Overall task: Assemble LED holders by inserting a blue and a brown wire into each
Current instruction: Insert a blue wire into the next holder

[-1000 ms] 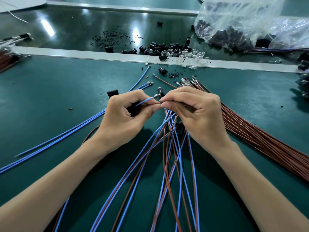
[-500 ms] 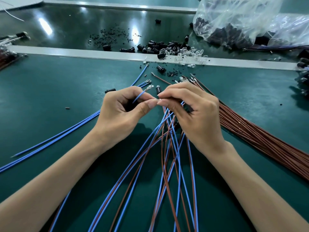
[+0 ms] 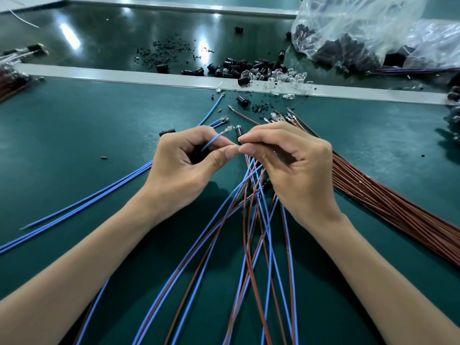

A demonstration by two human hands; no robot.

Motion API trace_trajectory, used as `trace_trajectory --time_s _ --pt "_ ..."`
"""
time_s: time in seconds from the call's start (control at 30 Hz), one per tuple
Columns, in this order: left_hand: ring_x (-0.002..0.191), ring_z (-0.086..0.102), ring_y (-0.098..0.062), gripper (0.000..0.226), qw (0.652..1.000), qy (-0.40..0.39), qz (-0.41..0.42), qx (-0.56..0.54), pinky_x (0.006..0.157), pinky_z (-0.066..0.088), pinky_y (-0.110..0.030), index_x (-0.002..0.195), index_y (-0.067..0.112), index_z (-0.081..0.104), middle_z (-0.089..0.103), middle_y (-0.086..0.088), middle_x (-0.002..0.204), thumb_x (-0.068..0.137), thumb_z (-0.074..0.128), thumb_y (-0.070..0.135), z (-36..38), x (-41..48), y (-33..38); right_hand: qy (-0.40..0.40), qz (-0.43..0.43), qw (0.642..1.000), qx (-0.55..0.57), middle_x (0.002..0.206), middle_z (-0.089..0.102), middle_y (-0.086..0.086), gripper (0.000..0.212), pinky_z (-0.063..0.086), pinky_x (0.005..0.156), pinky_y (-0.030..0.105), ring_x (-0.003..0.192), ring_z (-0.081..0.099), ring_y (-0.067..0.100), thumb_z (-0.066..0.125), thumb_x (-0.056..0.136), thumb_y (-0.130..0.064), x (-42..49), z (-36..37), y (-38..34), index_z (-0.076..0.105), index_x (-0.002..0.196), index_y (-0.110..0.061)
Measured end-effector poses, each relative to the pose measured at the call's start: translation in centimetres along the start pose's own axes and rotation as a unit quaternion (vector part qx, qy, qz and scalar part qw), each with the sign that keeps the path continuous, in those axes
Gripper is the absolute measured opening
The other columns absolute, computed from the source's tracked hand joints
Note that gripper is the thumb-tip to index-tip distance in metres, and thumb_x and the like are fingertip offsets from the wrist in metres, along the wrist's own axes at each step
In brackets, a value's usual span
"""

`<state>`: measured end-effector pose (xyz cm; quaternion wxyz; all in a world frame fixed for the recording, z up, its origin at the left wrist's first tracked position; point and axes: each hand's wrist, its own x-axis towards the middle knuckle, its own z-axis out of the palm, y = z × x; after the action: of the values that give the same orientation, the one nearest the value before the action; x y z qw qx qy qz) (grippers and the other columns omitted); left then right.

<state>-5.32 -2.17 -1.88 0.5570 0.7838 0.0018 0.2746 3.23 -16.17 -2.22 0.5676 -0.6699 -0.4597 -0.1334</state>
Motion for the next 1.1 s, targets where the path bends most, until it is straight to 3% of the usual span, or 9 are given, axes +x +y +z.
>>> trace_trajectory --time_s 0.4,0.67,0.93,1.1 --pt "0.055 0.033 -0.012 0.012 0.999 -0.04 -0.022 -0.012 0.051 0.025 -0.026 0.07 0.02 0.062 0.043 0.003 0.057 0.081 0.065 0.014 -0.1 -0.1 -0.1 -0.052 -0.121 0.987 -0.087 0.082 0.069 0.014 0.006 0.05 0.074 0.019 0.072 0.064 0.019 0.072 0.081 0.0 0.4 -0.9 0.5 0.073 0.084 0.005" --pt "0.051 0.032 -0.002 0.011 0.999 -0.003 -0.05 -0.015 0.048 0.025 -0.016 0.071 0.021 0.062 0.043 0.012 0.054 0.081 0.067 0.021 -0.1 0.1 0.1 -0.064 -0.066 0.994 -0.066 0.083 0.067 0.014 0.011 0.047 0.074 0.016 0.076 0.06 0.014 0.068 0.085 -0.002 0.3 -0.6 0.9 0.072 0.095 0.002" --pt "0.05 0.033 -0.001 0.012 0.994 -0.044 -0.094 -0.045 0.049 0.027 -0.012 0.072 0.019 0.063 0.043 0.015 0.051 0.083 0.06 0.022 -0.4 0.2 0.1 -0.061 -0.118 0.983 -0.123 0.084 0.066 0.014 0.01 0.05 0.075 0.024 0.075 0.063 0.023 0.067 0.088 -0.004 0.0 -0.5 1.2 0.071 0.091 0.004" --pt "0.05 0.032 -0.001 0.012 0.994 -0.04 -0.09 -0.04 0.048 0.026 -0.013 0.071 0.021 0.063 0.043 0.016 0.051 0.083 0.061 0.022 -0.3 0.1 0.0 -0.043 -0.067 0.994 -0.072 0.085 0.068 0.011 0.01 0.047 0.075 0.016 0.077 0.062 0.013 0.072 0.082 -0.004 0.0 -0.4 1.0 0.073 0.092 0.002"
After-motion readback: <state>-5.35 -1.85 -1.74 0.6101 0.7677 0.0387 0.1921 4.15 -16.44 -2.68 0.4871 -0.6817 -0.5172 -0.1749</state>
